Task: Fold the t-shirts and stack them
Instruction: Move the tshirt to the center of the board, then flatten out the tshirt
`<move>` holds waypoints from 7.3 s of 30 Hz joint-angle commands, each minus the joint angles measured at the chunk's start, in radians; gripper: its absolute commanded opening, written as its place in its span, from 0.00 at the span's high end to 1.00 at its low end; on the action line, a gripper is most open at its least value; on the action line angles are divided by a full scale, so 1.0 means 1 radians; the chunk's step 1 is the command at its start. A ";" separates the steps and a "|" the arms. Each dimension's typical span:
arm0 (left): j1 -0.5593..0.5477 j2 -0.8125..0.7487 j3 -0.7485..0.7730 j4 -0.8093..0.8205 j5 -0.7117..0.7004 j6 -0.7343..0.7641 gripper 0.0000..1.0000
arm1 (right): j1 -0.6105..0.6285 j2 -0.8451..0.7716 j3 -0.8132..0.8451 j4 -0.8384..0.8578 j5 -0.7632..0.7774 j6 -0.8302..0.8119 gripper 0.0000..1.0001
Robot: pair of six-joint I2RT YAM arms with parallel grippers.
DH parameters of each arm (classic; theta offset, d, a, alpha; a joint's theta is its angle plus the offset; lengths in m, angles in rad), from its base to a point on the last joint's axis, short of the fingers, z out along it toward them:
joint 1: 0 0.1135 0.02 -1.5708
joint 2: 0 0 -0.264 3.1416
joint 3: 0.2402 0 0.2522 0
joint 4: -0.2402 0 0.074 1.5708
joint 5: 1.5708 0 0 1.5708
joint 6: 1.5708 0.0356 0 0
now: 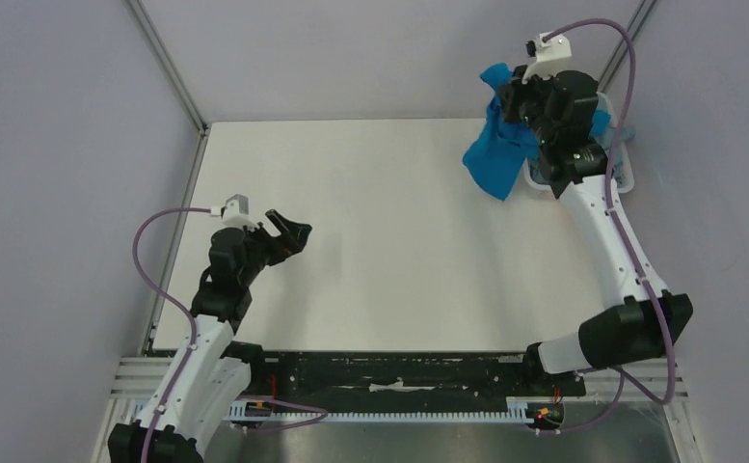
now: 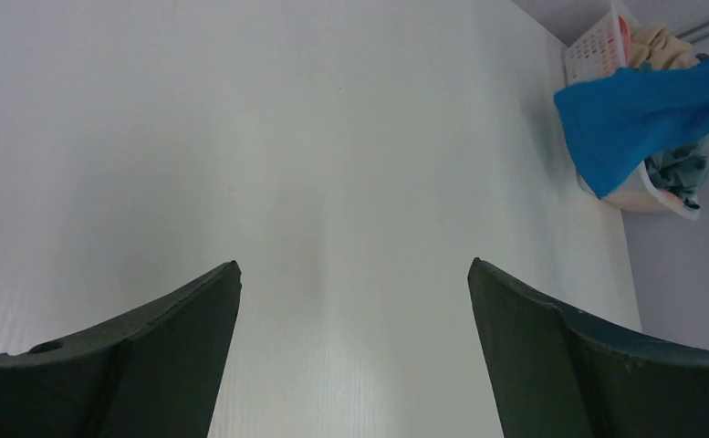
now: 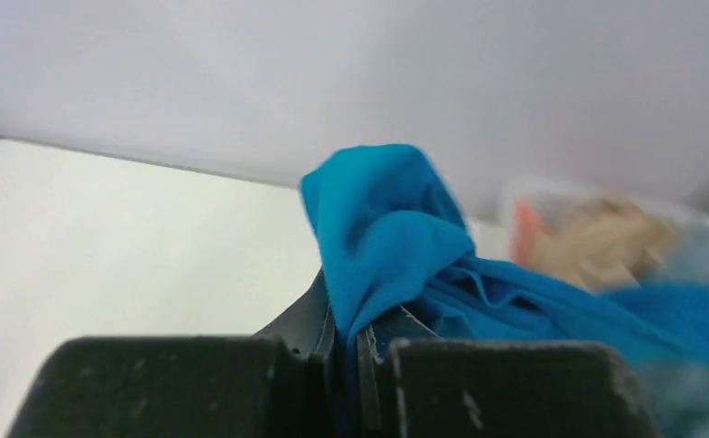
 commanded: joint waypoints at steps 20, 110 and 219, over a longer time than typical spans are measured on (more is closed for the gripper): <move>0.004 -0.343 0.101 -0.373 -0.050 -0.252 0.02 | 0.440 -0.343 -0.490 0.469 -0.076 0.116 0.94; -0.571 0.136 0.078 -0.850 -0.281 -0.439 0.08 | 0.675 -0.437 -1.056 -0.009 0.575 0.377 1.00; -0.090 1.037 0.929 -0.383 -0.098 0.016 0.15 | 0.427 0.156 -0.379 0.304 0.007 -0.036 0.02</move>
